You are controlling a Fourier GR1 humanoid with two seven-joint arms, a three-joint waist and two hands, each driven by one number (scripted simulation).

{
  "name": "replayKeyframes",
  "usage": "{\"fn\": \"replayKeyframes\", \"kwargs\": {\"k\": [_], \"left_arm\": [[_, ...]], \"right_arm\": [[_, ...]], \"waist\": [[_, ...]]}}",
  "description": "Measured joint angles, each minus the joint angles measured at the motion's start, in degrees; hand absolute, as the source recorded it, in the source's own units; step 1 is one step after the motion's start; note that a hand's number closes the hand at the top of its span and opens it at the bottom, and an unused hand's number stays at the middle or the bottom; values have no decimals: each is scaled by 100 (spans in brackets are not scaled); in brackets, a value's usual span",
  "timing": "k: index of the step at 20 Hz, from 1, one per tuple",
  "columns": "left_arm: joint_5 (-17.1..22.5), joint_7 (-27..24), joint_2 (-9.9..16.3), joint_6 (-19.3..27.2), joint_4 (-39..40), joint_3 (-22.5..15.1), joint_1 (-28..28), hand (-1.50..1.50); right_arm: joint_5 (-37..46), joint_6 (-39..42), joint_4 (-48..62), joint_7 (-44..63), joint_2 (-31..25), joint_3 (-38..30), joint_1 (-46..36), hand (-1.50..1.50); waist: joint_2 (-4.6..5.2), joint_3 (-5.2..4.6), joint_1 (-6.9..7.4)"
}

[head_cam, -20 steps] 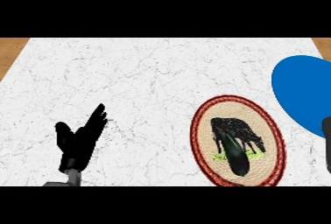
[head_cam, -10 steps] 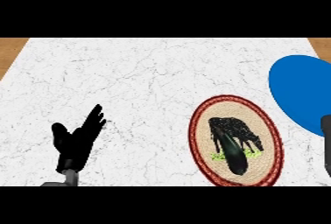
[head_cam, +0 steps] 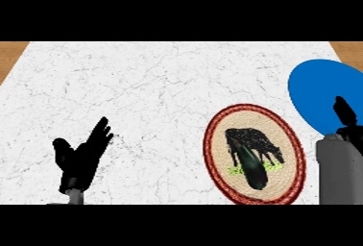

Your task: Pick the bell pepper from the placemat and place it in the plate

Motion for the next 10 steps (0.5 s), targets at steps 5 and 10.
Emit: {"fn": "replayKeyframes", "kwargs": {"k": [5, 10], "left_arm": [[12, 29, 4, -58, -46, 28, -6, 0], [-22, -31, -19, -107, 26, 39, -45, 0]], "right_arm": [[-351, 105, -1053, 147, 401, 990, 937, -150], [77, 174, -1405, 870, 521, 1731, 1600, -150]], "waist": [[10, -9, 16], [14, -11, 41]]}}
